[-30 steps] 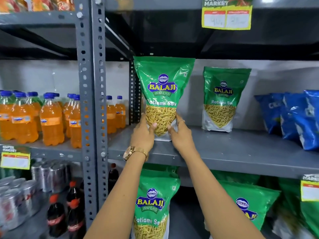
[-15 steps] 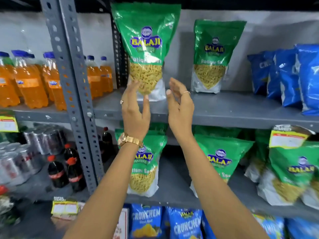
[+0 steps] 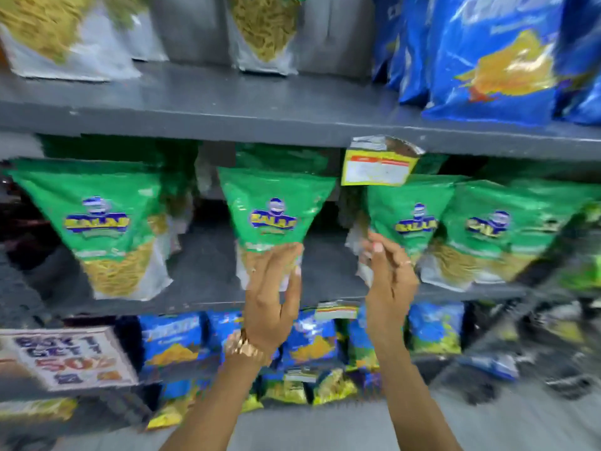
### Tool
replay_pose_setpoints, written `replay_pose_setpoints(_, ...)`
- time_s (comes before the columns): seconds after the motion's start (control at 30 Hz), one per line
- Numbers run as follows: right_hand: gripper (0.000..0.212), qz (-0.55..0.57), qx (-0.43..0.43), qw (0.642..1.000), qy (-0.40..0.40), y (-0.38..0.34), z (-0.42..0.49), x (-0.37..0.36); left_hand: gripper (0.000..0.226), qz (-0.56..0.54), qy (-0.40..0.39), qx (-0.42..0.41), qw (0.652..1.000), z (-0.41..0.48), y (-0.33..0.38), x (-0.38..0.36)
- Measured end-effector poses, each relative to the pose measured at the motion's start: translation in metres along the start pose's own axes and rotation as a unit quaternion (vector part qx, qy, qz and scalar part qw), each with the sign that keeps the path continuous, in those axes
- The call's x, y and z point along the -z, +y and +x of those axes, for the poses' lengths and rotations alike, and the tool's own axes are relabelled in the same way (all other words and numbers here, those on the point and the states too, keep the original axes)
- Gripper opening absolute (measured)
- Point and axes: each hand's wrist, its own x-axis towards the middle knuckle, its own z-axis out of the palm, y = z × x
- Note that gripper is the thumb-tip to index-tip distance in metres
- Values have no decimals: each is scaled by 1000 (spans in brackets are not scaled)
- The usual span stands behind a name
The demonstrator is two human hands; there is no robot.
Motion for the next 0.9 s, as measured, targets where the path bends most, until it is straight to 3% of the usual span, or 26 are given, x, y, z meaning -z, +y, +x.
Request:
replay_pose_setpoints(0.17, 20, -94, -37, 989, 111, 46, 66, 124, 27, -81, -148, 118, 979, -32, 35, -125)
replay_pose_setpoints(0.27, 44, -158, -105, 971, 144, 74, 101, 172, 31, -153, -251, 210, 932, -33, 47, -190)
replay_pose_setpoints(0.4, 62, -193, -183, 958, 110, 96, 142, 215, 48, -192, -351, 323, 858, -24, 58, -263)
replay_pose_setpoints(0.6, 65, -153, -204, 967, 9, 102, 173, 231, 72, -107, -346, 351, 863, 8, 60, -332)
replay_pose_setpoints(0.9, 64, -92, -176, 978, 66, 107, 152, 247, 68, -49, -306, 298, 903, 0, 54, -352)
